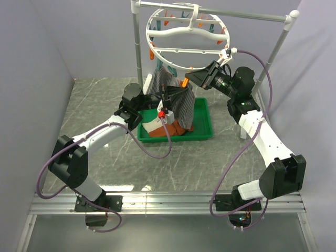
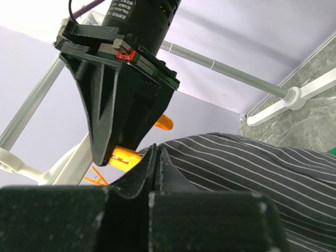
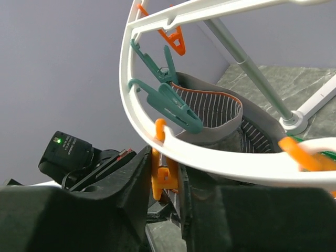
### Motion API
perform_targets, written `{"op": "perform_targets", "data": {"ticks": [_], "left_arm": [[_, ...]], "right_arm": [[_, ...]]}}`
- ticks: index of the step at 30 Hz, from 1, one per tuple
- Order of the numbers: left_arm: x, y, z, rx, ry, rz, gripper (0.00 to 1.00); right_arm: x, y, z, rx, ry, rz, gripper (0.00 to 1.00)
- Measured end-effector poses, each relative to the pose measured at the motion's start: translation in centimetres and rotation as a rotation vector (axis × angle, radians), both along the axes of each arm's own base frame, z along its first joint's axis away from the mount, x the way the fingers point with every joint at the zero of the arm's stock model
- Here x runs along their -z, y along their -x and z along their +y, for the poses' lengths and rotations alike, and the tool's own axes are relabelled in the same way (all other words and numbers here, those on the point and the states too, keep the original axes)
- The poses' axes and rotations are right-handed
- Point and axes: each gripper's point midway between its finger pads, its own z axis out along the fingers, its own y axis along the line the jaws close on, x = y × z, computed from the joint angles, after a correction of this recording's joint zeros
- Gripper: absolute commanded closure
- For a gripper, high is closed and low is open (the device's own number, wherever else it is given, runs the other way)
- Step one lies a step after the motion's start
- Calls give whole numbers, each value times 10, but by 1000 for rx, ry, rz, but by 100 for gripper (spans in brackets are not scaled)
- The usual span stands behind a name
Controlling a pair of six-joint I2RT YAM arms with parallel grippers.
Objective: Clip the underwear to the hanger
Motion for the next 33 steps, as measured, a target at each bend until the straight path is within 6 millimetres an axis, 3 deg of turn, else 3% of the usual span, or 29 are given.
{"op": "perform_targets", "data": {"ticks": [6, 15, 20, 24, 29, 33], "left_arm": [[2, -1, -1, 0, -3, 3, 100], [4, -6, -3, -14, -9, -28, 100], [1, -11, -4, -23, -6, -46, 100], [7, -12, -5, -27, -28, -58, 84], [17, -13, -6, -30, -69, -74, 70], [29, -15, -7, -38, -102, -63, 50]], "right_arm": [[-2, 2, 1, -11, 2, -8, 57], [1, 2, 1, -15, 11, 3, 50], [4, 3, 1, -16, 15, 15, 38], [7, 3, 1, -15, 22, 26, 27], [13, 2, -5, 1, 44, 45, 25], [17, 2, -11, 25, 64, 55, 22]]}}
